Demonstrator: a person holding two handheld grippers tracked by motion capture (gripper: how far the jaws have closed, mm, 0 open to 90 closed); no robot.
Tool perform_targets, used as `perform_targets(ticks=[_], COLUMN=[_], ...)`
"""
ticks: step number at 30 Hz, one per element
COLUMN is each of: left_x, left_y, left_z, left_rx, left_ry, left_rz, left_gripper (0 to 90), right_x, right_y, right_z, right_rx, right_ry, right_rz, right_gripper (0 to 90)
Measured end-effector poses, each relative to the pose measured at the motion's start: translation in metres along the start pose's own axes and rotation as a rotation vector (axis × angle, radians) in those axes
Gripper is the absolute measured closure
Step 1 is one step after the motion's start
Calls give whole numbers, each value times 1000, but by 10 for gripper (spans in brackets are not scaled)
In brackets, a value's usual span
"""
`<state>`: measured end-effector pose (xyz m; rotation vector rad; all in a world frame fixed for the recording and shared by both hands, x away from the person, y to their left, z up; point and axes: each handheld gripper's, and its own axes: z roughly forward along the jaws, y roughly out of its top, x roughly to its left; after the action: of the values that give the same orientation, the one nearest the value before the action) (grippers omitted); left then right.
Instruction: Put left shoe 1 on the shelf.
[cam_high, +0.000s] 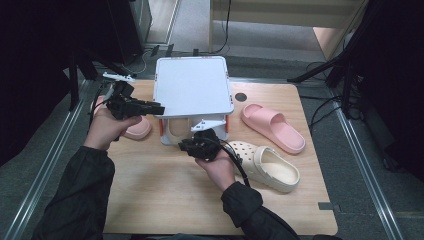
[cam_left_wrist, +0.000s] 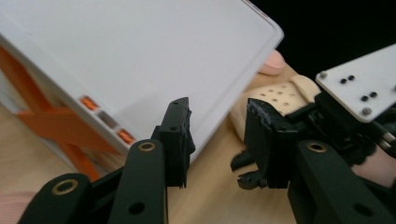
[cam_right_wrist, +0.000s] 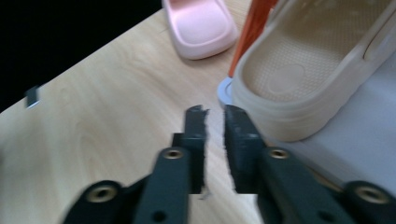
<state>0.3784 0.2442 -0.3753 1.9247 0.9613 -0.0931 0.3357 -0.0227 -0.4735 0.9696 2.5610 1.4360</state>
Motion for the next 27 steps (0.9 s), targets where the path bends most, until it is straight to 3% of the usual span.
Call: perform_targets(ticks=[2, 4, 7, 11, 16, 20, 27], left_x=[-8, -17, -27, -35, -40, -42, -45], left_y=[-1, -4, -8, -14, -25, -34, -52], left_z=[0, 1, 4, 6, 8, 10, 16], left_rx=[1, -3, -3, -6, -7, 1, -1], left_ry=[-24, 5, 10, 27, 50, 61, 100], left_rz=[20, 64, 90, 95, 97, 83, 72], left_gripper=[550, 511, 474, 439, 404, 382, 372], right_x=[2, 3, 3, 0, -6, -11, -25], right_y=[-3, -8, -16, -27, -39, -43, -52], right_z=[-10, -19, -31, -47, -75, -93, -119], right_rx=[0, 0, 10, 25, -4, -23, -17], right_ry=[8, 29, 34, 42, 76, 64, 51], right_rz=[-20, -22, -58, -88, -70, -106, -125], right_gripper=[605, 563, 550, 536, 537, 523, 507])
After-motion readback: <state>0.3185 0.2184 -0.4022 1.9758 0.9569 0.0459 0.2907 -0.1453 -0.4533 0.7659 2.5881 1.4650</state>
